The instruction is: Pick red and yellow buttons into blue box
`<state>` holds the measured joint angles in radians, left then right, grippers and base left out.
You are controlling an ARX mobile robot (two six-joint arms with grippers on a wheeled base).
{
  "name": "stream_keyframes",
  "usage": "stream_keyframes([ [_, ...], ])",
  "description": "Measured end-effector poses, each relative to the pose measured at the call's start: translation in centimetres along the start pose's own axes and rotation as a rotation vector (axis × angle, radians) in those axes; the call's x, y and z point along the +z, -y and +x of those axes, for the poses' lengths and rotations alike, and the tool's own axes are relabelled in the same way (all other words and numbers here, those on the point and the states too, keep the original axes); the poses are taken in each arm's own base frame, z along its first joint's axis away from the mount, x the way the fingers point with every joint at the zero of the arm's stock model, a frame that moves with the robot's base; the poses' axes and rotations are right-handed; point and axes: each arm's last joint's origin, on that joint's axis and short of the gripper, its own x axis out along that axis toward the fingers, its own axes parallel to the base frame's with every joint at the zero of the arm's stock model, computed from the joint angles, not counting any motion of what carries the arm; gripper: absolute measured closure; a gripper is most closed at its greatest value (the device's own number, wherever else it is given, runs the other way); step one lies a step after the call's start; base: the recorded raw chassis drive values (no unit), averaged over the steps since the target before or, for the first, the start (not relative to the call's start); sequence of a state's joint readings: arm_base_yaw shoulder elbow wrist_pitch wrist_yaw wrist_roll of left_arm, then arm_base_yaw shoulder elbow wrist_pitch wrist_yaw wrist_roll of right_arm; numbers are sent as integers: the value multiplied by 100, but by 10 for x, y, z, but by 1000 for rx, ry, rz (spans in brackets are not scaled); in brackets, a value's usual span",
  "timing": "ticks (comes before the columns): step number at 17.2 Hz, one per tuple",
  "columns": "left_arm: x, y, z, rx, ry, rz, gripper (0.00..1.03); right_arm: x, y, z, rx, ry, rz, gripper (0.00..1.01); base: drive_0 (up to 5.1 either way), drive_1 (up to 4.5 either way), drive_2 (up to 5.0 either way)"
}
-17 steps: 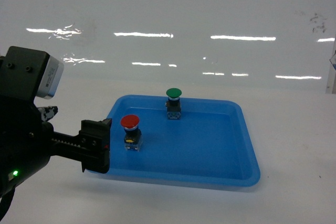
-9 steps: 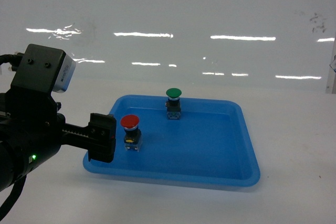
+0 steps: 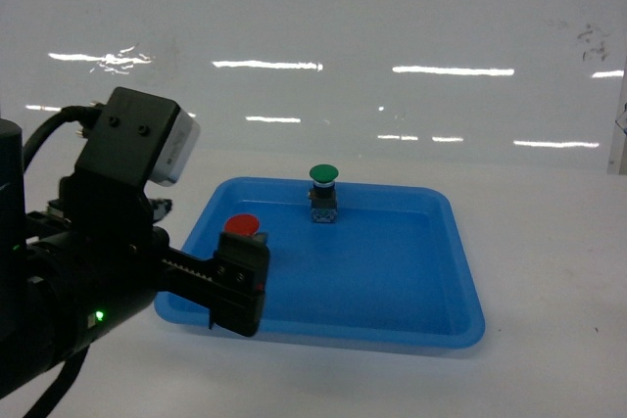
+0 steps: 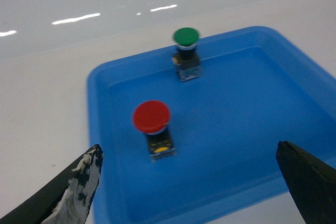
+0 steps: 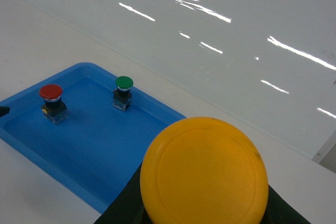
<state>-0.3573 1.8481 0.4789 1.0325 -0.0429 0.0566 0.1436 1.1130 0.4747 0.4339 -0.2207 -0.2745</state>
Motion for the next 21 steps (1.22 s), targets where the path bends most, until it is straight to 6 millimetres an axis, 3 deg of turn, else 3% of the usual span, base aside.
stream_keyframes([
  [5, 0, 6, 1, -109, -1, -52, 5, 0, 0, 0, 0, 0, 0, 74, 0, 0, 0],
  [17, 2, 4, 5, -83, 13, -70, 5, 0, 0, 0, 0, 0, 0, 75, 0, 0, 0],
  [21, 6, 6, 21, -117, 8, -79, 5, 0, 0, 0, 0, 0, 0, 75, 0, 0, 0],
])
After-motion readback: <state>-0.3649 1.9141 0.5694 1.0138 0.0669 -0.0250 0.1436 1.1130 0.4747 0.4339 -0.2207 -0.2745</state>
